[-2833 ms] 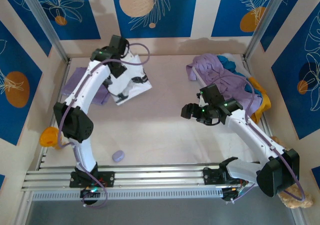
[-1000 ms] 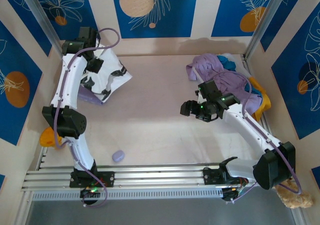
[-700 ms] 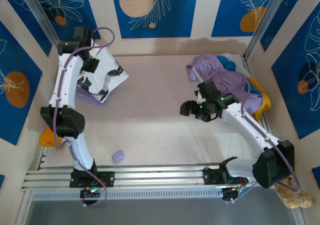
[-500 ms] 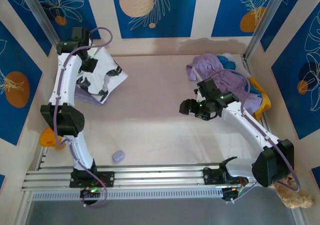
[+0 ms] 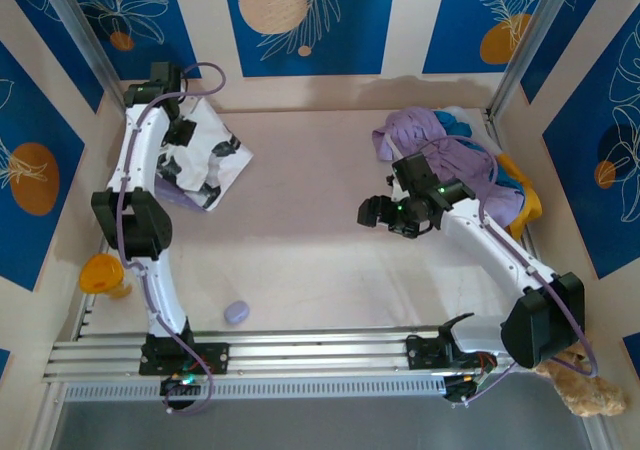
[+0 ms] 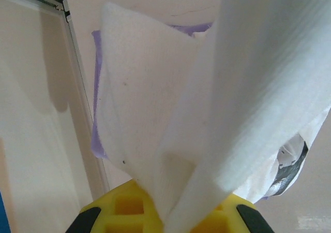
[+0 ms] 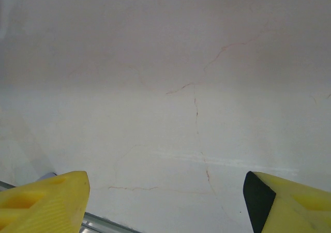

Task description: Fold and stack the t-shirts

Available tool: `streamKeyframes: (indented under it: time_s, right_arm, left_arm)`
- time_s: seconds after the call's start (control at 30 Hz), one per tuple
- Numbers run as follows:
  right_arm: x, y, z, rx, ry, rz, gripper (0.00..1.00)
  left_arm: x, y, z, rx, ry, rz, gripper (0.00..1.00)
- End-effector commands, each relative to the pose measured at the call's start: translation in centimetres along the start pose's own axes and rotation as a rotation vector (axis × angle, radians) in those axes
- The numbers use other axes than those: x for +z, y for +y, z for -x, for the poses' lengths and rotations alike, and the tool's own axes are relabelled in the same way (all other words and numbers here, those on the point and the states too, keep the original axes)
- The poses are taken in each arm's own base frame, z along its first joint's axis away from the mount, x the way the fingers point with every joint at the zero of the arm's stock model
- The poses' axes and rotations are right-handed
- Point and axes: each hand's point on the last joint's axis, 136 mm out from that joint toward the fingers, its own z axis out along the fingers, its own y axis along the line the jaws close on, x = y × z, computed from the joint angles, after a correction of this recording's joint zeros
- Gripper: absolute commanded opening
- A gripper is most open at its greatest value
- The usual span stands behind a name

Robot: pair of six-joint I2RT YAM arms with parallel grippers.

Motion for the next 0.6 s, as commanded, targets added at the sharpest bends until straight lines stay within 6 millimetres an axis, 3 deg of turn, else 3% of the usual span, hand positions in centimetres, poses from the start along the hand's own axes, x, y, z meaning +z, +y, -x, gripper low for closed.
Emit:
streamKeyframes:
  time_s: [0.0, 0.4, 0.57]
  right_arm:
    - [-0.3, 0.8, 0.2, -0.017, 0.009, 0.016, 0.8]
    - [1.4, 1.7, -0.2, -0.035, 0.037, 0.005, 0.79]
    - [1.5, 2.2, 0.0, -0.043, 0.035, 0.011, 0.79]
  left_arm:
    - [-3.0, 0.4, 0.3, -0.045, -0.059, -0.04, 0.0]
    - [-7.4, -1.0, 0.2, -0.099, -0.144, -0.154, 0.0]
    - [-8.0, -0.8, -0.3, -0.09, -0.138, -0.141, 0.0]
